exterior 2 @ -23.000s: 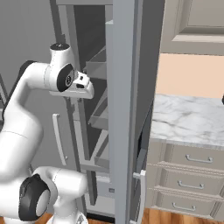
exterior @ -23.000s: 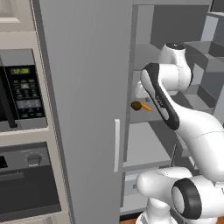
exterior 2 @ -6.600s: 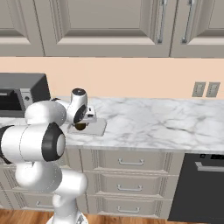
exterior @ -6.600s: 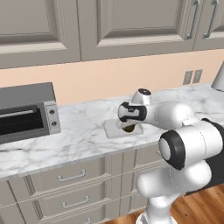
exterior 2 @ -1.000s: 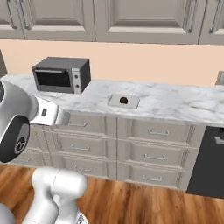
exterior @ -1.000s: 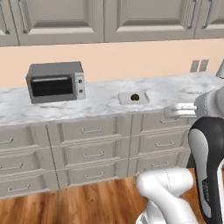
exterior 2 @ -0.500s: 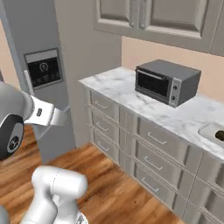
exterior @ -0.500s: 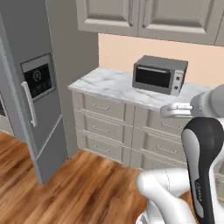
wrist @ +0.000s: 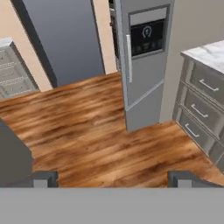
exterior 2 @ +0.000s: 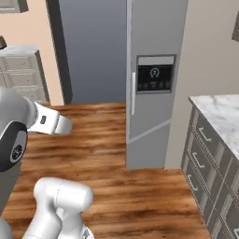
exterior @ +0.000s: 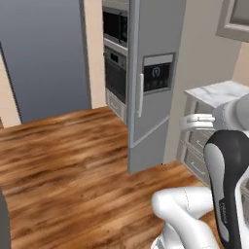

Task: Take the carrot and avocado out of the freezer and place them in the tupperware container on the counter. Then put the tupperware containing the vegetables back in the freezer.

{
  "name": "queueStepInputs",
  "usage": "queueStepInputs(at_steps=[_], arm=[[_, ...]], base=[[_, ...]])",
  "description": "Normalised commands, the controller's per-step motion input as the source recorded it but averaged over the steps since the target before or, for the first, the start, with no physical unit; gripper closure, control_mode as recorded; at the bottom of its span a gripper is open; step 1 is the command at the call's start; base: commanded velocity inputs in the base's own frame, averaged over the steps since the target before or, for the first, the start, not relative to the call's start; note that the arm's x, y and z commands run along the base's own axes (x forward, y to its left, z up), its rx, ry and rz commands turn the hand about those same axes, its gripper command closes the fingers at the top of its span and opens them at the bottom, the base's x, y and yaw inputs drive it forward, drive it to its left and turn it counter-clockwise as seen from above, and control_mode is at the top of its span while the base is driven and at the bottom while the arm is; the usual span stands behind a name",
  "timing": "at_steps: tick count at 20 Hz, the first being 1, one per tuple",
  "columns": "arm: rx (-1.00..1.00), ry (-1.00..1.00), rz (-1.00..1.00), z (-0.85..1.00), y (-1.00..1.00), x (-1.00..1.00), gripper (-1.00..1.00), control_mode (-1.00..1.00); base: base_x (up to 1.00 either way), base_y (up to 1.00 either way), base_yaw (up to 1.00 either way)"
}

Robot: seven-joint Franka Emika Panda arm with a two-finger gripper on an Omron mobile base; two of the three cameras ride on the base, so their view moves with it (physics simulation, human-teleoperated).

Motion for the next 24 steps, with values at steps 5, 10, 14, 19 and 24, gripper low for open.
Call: queueStepInputs(at_steps=[5,10,14,19,24], arm=[[0.00,0.00,0.00,0.00,0.00,0.00,-1.00,1.00],[0.00,0.00,0.00,0.00,0.00,0.00,-1.00,1.00],[0.00,0.00,0.00,0.00,0.00,0.00,-1.00,1.00],[0.00,0.00,0.00,0.00,0.00,0.00,-1.00,1.00],[0.00,0.00,0.00,0.00,0.00,0.00,-1.00,1.00]], base=[[0.06,0.22,0.13],[1.00,0.99,-0.09],[1.00,1.00,0.00],[1.00,0.82,-0.01],[1.00,0.68,-0.04]])
